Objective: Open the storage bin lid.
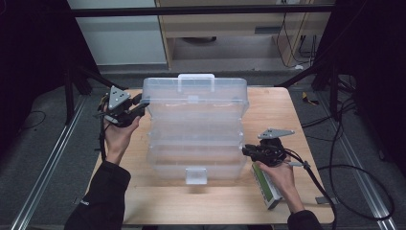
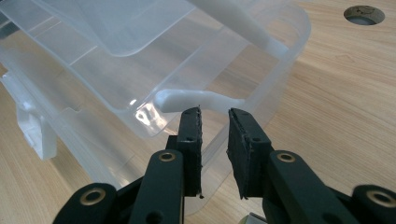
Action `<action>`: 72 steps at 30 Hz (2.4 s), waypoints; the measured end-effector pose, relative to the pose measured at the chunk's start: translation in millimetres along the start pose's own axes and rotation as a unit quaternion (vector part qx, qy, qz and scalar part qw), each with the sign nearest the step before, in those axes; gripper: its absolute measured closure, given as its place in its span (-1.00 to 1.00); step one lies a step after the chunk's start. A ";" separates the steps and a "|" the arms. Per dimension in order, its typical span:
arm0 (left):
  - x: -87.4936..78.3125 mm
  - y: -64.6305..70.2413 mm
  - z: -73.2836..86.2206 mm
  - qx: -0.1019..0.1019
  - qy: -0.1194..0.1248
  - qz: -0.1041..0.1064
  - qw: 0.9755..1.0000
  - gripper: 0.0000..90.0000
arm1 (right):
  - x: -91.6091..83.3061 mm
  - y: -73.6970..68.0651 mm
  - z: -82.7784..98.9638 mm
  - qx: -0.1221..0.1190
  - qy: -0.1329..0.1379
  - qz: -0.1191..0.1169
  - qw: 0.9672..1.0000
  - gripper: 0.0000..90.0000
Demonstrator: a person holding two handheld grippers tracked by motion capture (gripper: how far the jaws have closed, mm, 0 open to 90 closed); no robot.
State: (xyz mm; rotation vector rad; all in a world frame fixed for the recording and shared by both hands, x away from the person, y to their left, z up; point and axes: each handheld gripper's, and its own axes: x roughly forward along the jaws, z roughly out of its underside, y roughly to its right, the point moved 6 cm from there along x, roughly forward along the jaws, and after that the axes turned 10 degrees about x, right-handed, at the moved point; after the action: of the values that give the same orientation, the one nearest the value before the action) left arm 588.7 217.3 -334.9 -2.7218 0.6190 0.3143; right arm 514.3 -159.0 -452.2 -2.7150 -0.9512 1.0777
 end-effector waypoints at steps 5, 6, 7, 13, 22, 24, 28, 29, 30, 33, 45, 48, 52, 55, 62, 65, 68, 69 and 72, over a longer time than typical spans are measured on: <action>4.4 -2.9 -1.7 0.000 -0.005 -0.003 1.000 0.59 | 0.0 -0.2 -0.1 0.000 -0.001 0.001 1.000 0.67; 5.5 -3.4 -2.3 -0.002 -0.005 -0.003 1.000 0.60 | 0.1 -0.5 -0.2 0.000 -0.001 0.001 1.000 0.66; 6.5 -3.9 -2.8 -0.003 -0.006 -0.005 1.000 0.60 | 0.3 -0.5 -0.4 -0.002 -0.001 0.002 1.000 0.66; 13.9 -6.8 -7.8 0.006 -0.013 -0.019 1.000 0.65 | 0.9 -0.4 -0.9 -0.004 -0.004 0.004 1.000 0.66; 25.6 -12.6 -12.9 -0.008 -0.015 -0.025 1.000 0.68 | 1.3 -0.3 -1.3 -0.006 -0.004 0.004 1.000 0.65; 28.5 -13.9 -14.1 -0.011 -0.016 -0.028 0.999 0.69 | 1.4 0.0 -1.4 -0.006 -0.004 0.005 1.000 0.64; 35.8 -16.7 -16.6 -0.018 -0.016 -0.034 0.999 0.71 | 1.9 0.1 -1.6 -0.009 -0.005 0.005 1.000 0.64; 37.9 -17.4 -17.5 -0.017 -0.016 -0.037 0.999 0.71 | 1.9 -0.2 -1.5 -0.008 -0.005 0.005 1.000 0.63; 39.2 -17.9 -18.1 -0.016 -0.016 -0.039 0.999 0.72 | 1.9 -0.2 -1.6 -0.009 -0.006 0.005 1.000 0.63; 43.8 -19.2 -20.2 0.005 -0.025 -0.055 0.998 0.77 | 2.1 0.1 -1.7 -0.009 -0.007 0.004 1.000 0.63; 60.8 -26.4 -19.8 -0.026 -0.019 -0.054 0.998 0.82 | 2.9 0.3 -1.7 -0.012 -0.007 0.005 1.000 0.61; 63.6 -28.3 -18.8 -0.034 -0.015 -0.051 0.998 0.82 | 3.0 0.6 -1.9 -0.011 -0.007 0.004 1.000 0.61; 69.2 -30.1 -19.6 -0.037 -0.021 -0.052 0.998 0.83 | 3.0 0.4 -1.8 -0.011 -0.007 0.004 1.000 0.61; 73.6 -31.5 -21.0 -0.035 -0.028 -0.052 0.998 0.83 | 3.0 0.5 -1.8 -0.012 -0.008 0.003 1.000 0.61; 83.3 -35.3 -19.8 -0.051 -0.027 -0.049 0.997 0.84 | 3.0 0.5 -1.8 -0.012 -0.008 0.003 1.000 0.60; 86.9 -37.5 -19.2 -0.055 -0.029 -0.045 0.997 0.85 | 3.3 0.7 -2.0 -0.013 -0.008 0.003 1.000 0.60; 90.6 -38.8 -18.7 -0.057 -0.031 -0.044 0.997 0.85 | 3.4 0.7 -2.0 -0.013 -0.008 0.003 1.000 0.59; 92.1 -39.2 -18.8 -0.059 -0.031 -0.044 0.997 0.85 | 3.4 0.8 -2.0 -0.013 -0.007 0.003 1.000 0.59; 95.0 -39.4 -18.8 -0.063 -0.033 -0.047 0.996 0.85 | 3.5 0.8 -2.1 -0.014 -0.007 0.003 1.000 0.60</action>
State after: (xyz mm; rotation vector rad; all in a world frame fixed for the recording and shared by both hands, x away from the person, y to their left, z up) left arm 692.8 208.0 -334.0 -2.8363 0.4677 0.4304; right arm 517.9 -157.3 -452.9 -2.7376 -0.9667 1.0956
